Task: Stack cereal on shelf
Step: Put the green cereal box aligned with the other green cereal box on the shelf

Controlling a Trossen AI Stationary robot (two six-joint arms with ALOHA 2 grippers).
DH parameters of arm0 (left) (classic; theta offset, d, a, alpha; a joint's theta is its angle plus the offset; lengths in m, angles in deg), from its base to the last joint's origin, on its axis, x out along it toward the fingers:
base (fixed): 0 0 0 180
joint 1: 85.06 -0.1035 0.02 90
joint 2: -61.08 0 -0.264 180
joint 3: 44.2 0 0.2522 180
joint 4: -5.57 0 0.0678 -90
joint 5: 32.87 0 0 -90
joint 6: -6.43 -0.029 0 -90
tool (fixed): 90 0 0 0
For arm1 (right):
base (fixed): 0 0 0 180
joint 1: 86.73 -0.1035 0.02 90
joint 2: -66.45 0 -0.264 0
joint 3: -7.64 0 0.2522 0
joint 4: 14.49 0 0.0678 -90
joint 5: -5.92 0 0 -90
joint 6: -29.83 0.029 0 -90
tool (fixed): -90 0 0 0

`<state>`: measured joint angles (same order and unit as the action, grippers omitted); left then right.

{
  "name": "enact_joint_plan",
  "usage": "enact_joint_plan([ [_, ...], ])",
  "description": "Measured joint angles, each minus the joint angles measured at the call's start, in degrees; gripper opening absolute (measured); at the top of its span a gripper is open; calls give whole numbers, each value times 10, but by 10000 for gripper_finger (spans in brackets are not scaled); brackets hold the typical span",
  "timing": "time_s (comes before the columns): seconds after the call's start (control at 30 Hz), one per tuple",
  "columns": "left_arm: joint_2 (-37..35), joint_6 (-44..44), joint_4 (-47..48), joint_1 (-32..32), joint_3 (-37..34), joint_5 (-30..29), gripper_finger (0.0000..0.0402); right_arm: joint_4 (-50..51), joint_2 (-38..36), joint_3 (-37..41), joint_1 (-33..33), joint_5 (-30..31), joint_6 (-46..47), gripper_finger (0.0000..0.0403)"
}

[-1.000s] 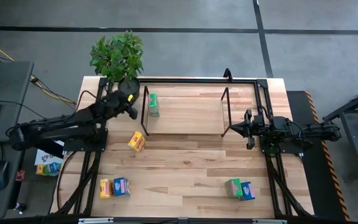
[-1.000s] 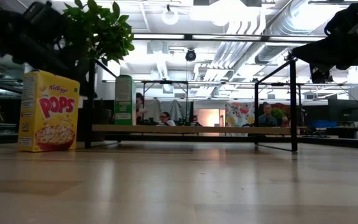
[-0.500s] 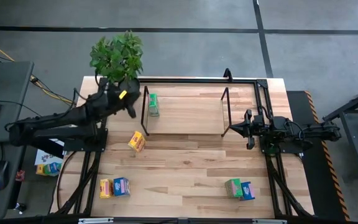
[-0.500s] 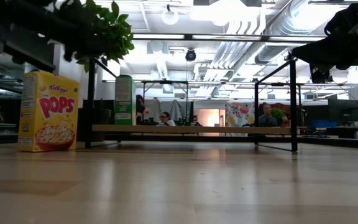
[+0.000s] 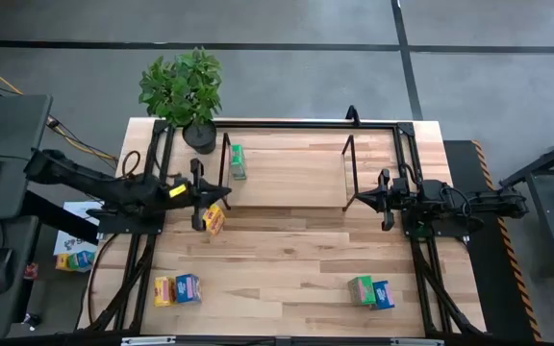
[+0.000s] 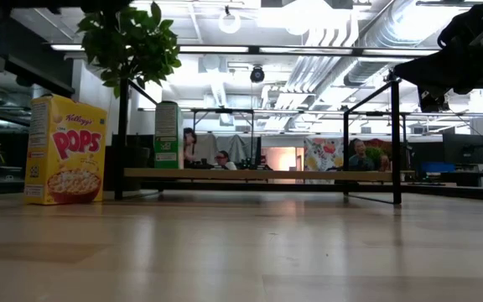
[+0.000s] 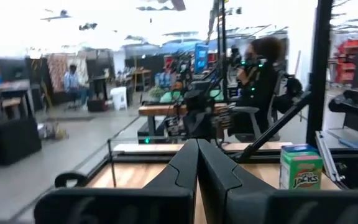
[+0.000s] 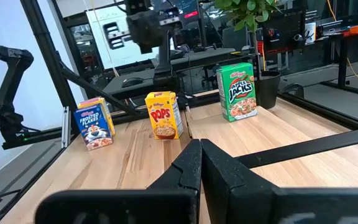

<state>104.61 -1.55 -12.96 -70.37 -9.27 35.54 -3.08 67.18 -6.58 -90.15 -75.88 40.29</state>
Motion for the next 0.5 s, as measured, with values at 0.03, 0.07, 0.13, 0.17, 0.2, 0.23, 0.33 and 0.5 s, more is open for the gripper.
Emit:
enact_joint_plan([
  [0.03,3,-5,-5,9,0,-3,0,0,0,0,0,0,0,0],
  [0.07,4,-6,-6,17,0,-4,0,0,0,0,0,0,0,0],
  [0.13,4,-8,-6,28,0,-3,0,0,0,0,0,0,0,0],
  [0.17,4,-13,-6,32,0,-3,0,0,0,0,0,0,0,0],
  [0.2,4,-23,-6,36,0,-3,0,0,0,0,0,0,0,0],
  [0.23,4,-33,-8,39,0,-3,0,0,0,0,0,0,0,0],
  [0.33,3,-53,-15,39,0,-9,2,0,0,0,0,0,0,0],
  [0.5,3,-81,-15,39,0,-35,14,-40,0,0,0,19,128,0],
])
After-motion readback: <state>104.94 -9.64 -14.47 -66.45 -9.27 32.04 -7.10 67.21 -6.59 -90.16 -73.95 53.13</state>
